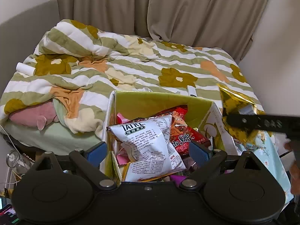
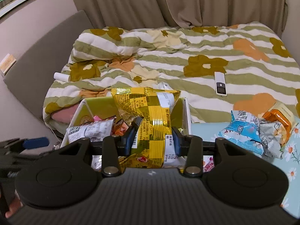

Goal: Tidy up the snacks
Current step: 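Carry both bags into the cardboard box and open both tools to release, then move both tools back toward the remaining bags on the daisy board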

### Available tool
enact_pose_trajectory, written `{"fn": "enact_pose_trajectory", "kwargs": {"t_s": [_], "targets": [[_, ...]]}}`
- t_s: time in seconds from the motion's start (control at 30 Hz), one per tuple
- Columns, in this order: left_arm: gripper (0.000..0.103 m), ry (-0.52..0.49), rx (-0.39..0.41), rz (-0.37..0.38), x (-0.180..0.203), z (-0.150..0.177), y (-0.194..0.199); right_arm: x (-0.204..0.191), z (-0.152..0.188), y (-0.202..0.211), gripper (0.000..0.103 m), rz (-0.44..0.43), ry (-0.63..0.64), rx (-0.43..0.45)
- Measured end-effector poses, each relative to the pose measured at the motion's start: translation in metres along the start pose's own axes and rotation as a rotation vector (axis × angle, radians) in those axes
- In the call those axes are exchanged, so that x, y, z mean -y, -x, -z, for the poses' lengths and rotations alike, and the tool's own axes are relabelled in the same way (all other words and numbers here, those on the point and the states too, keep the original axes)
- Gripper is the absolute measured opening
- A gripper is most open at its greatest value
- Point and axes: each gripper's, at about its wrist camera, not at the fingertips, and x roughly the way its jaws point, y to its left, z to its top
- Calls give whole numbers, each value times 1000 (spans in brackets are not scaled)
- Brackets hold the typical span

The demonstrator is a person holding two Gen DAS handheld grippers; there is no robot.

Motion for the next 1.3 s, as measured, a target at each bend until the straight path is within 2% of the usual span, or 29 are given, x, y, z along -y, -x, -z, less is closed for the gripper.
{"fn": "enact_pose_trajectory", "kwargs": {"t_s": [0.03, 0.07, 0.1, 0.13, 0.37, 0.63, 0.87, 1.07, 1.3], "targets": [[96, -3, 4, -4, 0, 0, 1, 1, -2, -4, 59, -5, -8, 1], [96, -7, 8, -8, 1, 2, 4, 2, -4, -9, 74, -4, -16, -1], [96, -13, 11, -12, 1, 2, 5, 2, -6, -12, 97, 2, -21, 0], [96, -18, 15, -18, 2, 3, 6, 2, -6, -13, 103, 7, -23, 8], [96, -58, 46, -56, 12, 8, 24, 11, 1, 12, 103, -29, -37, 72], [101, -100, 141, -83, 38, 12, 65, 34, 7, 74, 103, -49, -31, 164], [102, -72, 206, -72, 71, 20, 94, 68, 17, 121, 103, -83, -55, 212], [103, -35, 219, -51, 116, 19, 99, 107, 17, 141, 103, -54, -3, 194], [103, -39, 195, -20, 177, 12, 74, 177, 7, 145, 103, -7, 3, 169]]}}
